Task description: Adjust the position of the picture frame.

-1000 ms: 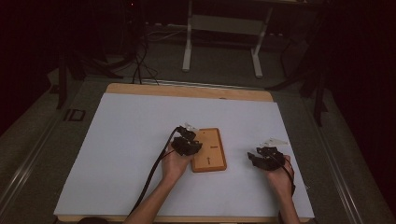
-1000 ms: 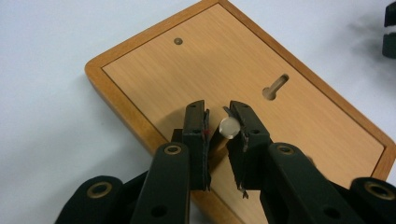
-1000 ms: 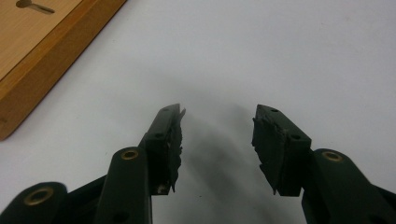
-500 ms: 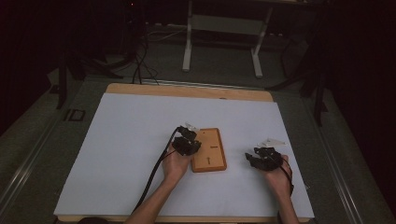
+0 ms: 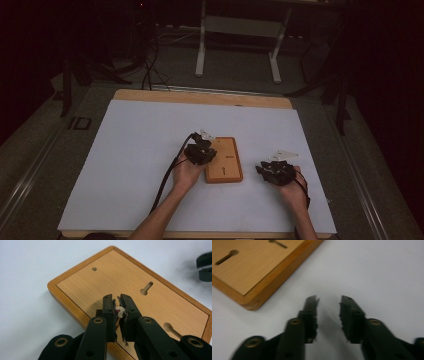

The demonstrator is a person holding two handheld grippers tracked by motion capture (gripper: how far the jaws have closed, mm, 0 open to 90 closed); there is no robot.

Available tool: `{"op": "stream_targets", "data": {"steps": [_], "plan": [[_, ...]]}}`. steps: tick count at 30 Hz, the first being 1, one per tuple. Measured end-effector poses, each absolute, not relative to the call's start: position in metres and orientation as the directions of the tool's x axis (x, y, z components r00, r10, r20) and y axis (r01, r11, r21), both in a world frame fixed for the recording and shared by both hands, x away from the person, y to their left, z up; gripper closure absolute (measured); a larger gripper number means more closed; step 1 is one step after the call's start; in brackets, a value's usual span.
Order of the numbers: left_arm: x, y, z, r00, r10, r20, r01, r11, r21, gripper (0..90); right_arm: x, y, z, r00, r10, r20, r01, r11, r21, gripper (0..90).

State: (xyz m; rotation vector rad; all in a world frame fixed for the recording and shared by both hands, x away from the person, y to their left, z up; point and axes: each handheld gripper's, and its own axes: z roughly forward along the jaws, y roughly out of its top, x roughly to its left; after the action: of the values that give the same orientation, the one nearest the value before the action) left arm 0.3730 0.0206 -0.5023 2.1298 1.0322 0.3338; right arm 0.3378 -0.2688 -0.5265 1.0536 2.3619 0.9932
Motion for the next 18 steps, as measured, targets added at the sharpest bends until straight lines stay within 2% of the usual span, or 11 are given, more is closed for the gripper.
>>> {"op": "stream_targets", "data": {"steps": [3,4,11,18], "plan": [[0.373,0.02,-0.499,0.654,0.754,-0.063,0.553,-0.419,0.72,83.9,0.335,-0.264,-0.525,-0.673,0.738,-0.042,0.472,0.472,0.744,87.9],[0.373,0.019,-0.498,0.654,0.754,-0.061,0.549,-0.418,0.723,83.9,0.334,-0.262,-0.524,-0.678,0.734,-0.034,0.467,0.466,0.752,89.6],[0.375,0.02,-0.494,0.656,0.75,-0.085,0.552,-0.4,0.732,83.9,0.331,-0.242,-0.527,-0.75,0.661,-0.003,0.447,0.511,0.734,89.9],[0.378,0.023,-0.493,0.644,0.757,-0.108,0.565,-0.376,0.734,83.9,0.328,-0.23,-0.529,-0.783,0.622,0.018,0.437,0.53,0.726,90.0]]}}
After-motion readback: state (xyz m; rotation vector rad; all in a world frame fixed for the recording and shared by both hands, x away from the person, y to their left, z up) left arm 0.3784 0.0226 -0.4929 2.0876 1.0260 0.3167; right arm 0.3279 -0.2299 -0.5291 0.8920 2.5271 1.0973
